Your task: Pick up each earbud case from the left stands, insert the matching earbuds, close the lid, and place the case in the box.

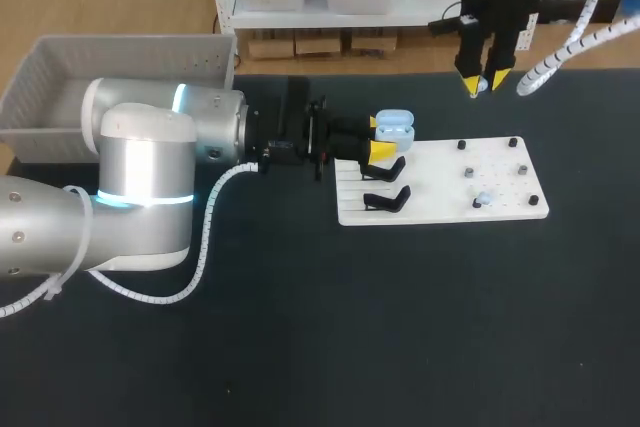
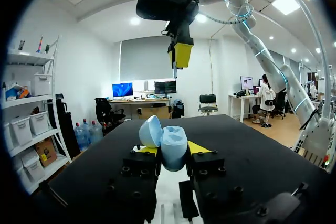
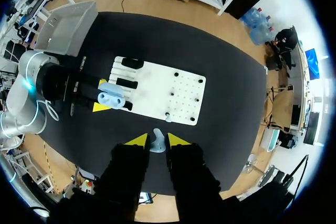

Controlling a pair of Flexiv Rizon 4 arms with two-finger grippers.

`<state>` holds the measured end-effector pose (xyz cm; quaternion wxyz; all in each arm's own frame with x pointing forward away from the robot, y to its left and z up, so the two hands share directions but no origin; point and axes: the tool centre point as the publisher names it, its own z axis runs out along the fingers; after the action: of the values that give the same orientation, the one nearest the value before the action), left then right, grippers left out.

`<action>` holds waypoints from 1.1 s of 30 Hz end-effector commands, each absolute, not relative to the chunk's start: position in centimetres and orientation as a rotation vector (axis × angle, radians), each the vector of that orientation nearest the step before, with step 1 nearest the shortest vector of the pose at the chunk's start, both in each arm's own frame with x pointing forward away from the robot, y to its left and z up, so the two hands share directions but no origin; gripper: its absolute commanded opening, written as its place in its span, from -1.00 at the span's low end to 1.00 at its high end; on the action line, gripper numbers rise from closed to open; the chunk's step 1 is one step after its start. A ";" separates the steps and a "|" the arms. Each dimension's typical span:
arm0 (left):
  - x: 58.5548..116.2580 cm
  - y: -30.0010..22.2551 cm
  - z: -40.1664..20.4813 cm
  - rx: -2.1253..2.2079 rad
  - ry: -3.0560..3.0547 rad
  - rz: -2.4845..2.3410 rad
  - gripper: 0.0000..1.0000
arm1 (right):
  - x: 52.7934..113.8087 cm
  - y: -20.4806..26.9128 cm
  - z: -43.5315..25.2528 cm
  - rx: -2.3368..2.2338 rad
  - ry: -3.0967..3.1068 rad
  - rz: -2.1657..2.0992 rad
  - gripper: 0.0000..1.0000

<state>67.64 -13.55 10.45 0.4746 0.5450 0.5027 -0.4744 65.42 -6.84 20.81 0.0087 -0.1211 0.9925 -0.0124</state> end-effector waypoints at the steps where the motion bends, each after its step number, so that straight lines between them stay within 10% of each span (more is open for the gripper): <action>1: 67.5 -13.5 10.3 1.327 1.226 -1.156 -1.00 | 65.4 -6.8 20.8 -0.376 3.099 -0.040 -1.00; 33: 67.5 -13.5 10.3 1.327 1.226 -1.156 -1.00 | 63.4 0.1 20.1 0.193 3.201 -0.084 -1.00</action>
<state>67.64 -13.55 10.45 0.4746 0.5450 0.5026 -0.4744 62.95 -0.48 20.08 -0.0291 0.0595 0.9976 -0.0187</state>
